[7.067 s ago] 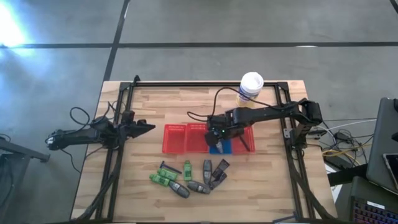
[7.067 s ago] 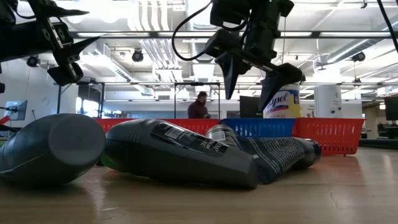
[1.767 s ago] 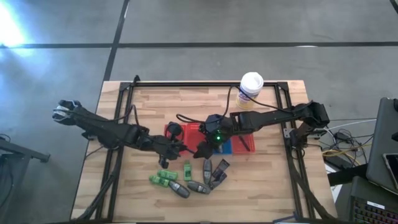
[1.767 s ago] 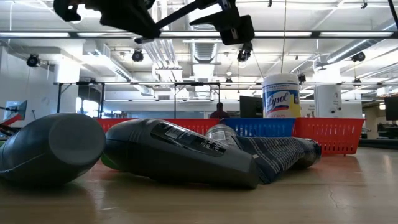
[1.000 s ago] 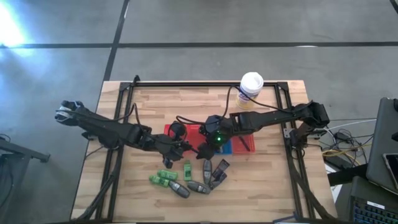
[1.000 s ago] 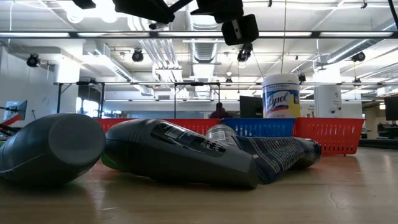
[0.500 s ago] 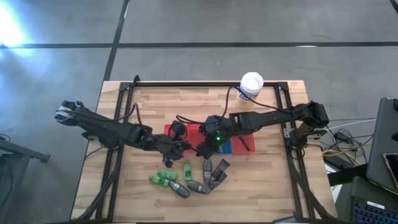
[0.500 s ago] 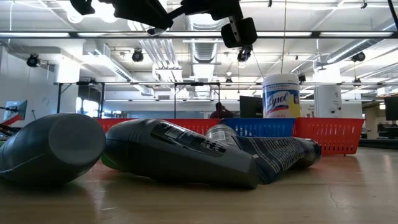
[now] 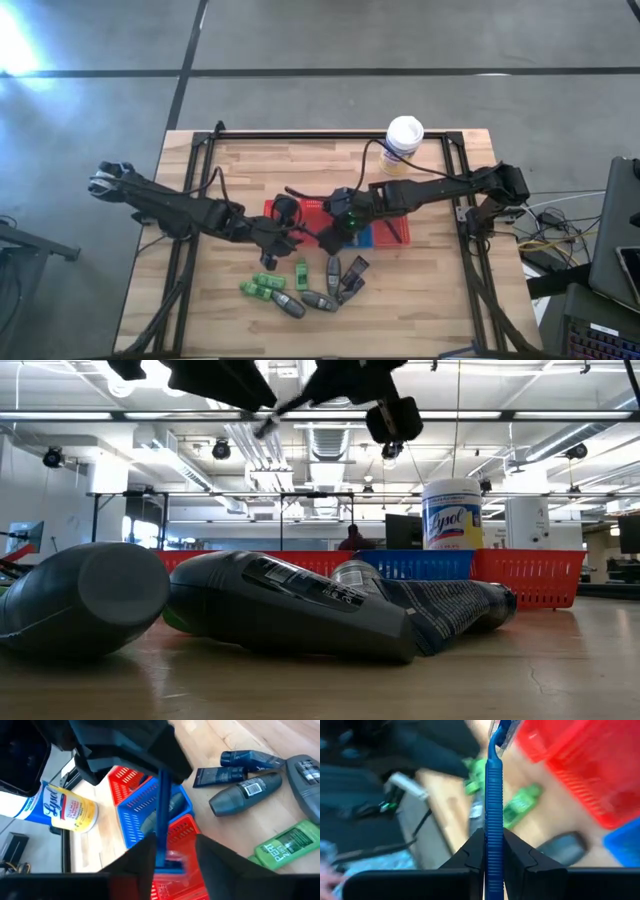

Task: Pick & Place Travel size toiletries
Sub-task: Put the razor into the right red bin

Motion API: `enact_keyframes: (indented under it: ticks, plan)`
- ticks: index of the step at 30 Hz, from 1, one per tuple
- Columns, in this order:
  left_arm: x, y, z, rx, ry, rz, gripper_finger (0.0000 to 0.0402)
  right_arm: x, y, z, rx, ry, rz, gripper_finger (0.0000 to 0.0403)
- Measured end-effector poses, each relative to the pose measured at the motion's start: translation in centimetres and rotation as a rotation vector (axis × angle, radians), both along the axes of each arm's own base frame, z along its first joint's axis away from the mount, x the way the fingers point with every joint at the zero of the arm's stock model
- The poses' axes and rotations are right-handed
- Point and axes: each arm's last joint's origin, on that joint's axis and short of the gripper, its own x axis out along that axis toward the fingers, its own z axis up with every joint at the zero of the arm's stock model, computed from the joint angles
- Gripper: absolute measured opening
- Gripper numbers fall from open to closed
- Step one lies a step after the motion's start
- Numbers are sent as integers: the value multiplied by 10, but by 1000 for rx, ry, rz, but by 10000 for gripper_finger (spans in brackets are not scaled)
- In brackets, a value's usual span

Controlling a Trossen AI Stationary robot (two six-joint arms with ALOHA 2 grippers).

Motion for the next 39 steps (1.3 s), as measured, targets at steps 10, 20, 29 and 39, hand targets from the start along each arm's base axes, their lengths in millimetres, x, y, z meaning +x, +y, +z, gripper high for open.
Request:
enact_keyframes:
  ticks: [10, 20, 29, 39]
  plan:
    - [-19, 10, 0, 25, 40, 264, 210, -43, 14, -11, -192, 389, -235, 33]
    - [-43, 21, -5, -216, 53, 438, 209, -94, 41, -34, -304, 675, -530, 33]
    - [-55, 37, -14, -499, 65, 585, 209, -102, 8, -78, -375, 734, -595, 35]
    - [-64, 40, -9, -535, 35, 600, 209, -104, -2, -108, -297, 717, -566, 110]
